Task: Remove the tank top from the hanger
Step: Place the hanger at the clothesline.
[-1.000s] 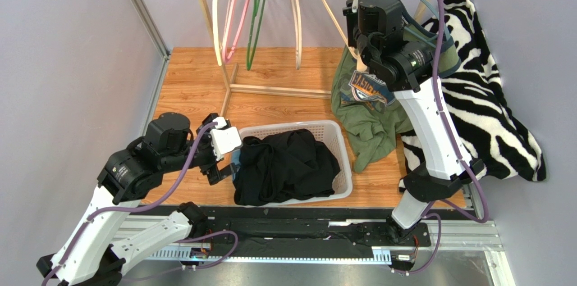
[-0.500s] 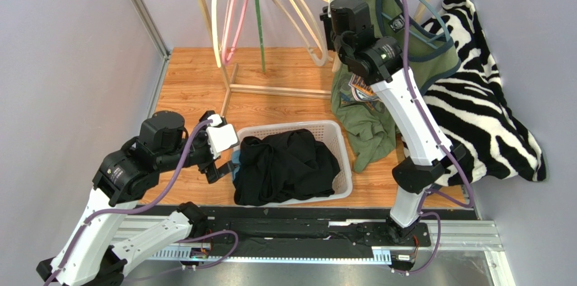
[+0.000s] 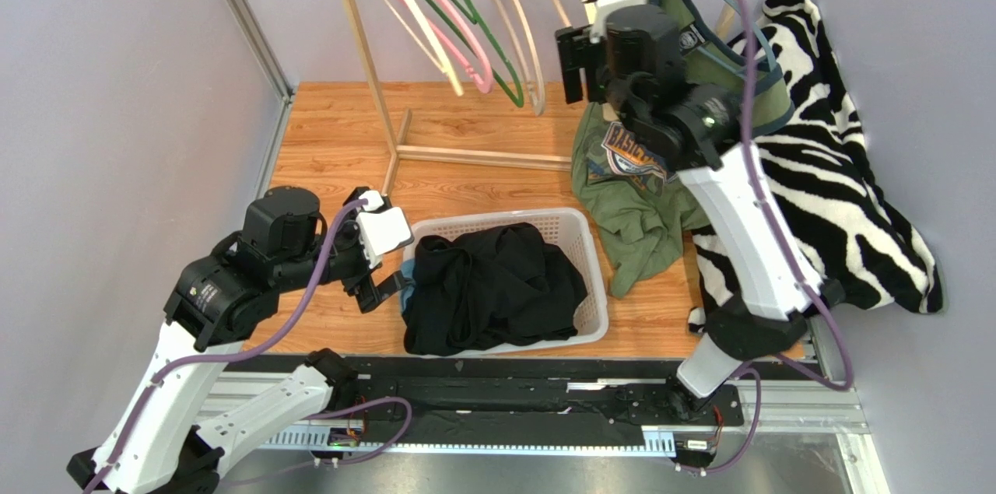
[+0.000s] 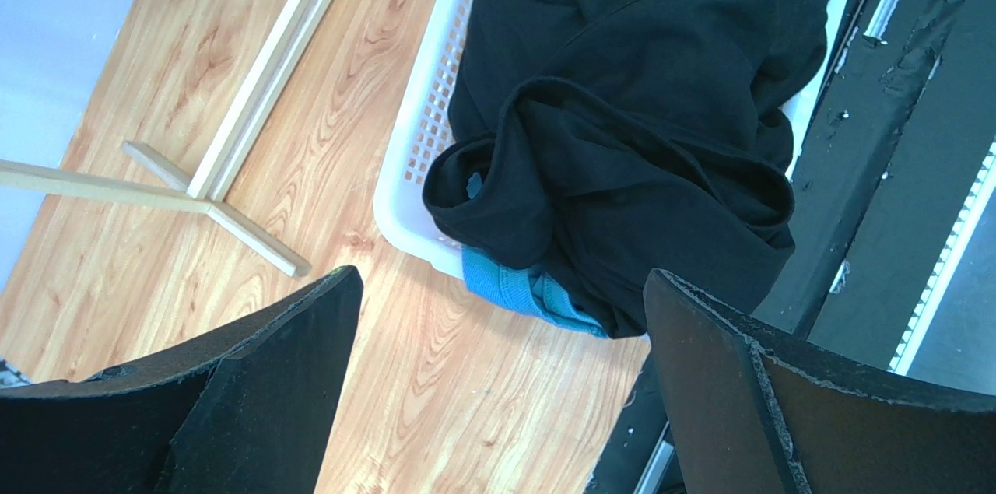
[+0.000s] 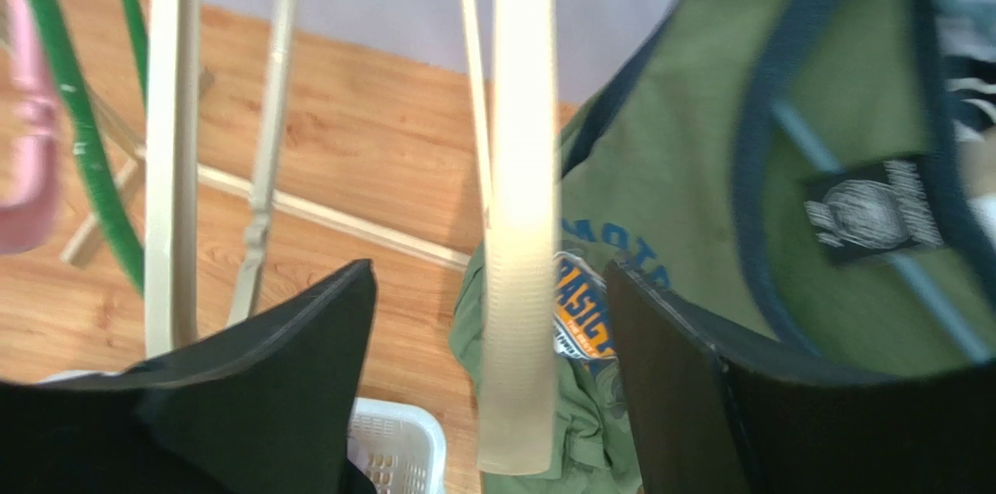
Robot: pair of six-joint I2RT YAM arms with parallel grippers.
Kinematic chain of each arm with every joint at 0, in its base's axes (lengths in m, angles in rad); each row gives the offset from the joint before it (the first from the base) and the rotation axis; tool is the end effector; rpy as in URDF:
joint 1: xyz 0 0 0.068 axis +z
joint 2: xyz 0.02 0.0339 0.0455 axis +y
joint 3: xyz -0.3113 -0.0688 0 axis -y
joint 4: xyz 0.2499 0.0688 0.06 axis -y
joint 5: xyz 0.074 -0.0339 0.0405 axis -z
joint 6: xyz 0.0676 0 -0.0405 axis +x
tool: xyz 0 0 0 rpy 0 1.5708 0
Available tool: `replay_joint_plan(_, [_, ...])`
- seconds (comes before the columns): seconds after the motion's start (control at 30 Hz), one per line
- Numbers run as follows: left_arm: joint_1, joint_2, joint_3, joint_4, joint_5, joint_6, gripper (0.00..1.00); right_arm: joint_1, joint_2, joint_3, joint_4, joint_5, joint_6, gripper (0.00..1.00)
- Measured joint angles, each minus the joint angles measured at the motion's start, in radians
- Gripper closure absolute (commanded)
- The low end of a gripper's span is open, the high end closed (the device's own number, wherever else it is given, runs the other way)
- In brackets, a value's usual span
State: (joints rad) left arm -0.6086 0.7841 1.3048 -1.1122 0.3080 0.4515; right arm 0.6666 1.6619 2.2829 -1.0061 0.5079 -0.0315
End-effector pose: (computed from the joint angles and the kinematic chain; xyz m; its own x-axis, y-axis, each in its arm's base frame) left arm 0.0715 -0.0748 0.4325 -0.0839 0.5652 -0.8207 0.8756 0.4349 0.2101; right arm 0.2875 0.1844 0.5677 -0.2892 -0.2626 -0.9205 -0.1952 0.9576 -0.2118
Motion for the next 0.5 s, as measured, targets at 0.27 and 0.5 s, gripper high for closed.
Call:
replay_joint_plan(0.27, [0.035,0.009,0.000,0.000,0.020,-0.004,0.01,-0.032,-0.283,-0.062,0.037,0.074,-0.039,0.05])
replay_joint_plan(0.5, [0.054,0.010,0.001,0.000,0.035,-0.005,0.01,-0.188,-0.446,-0.190,0.175,0.101,-0.061,0.00])
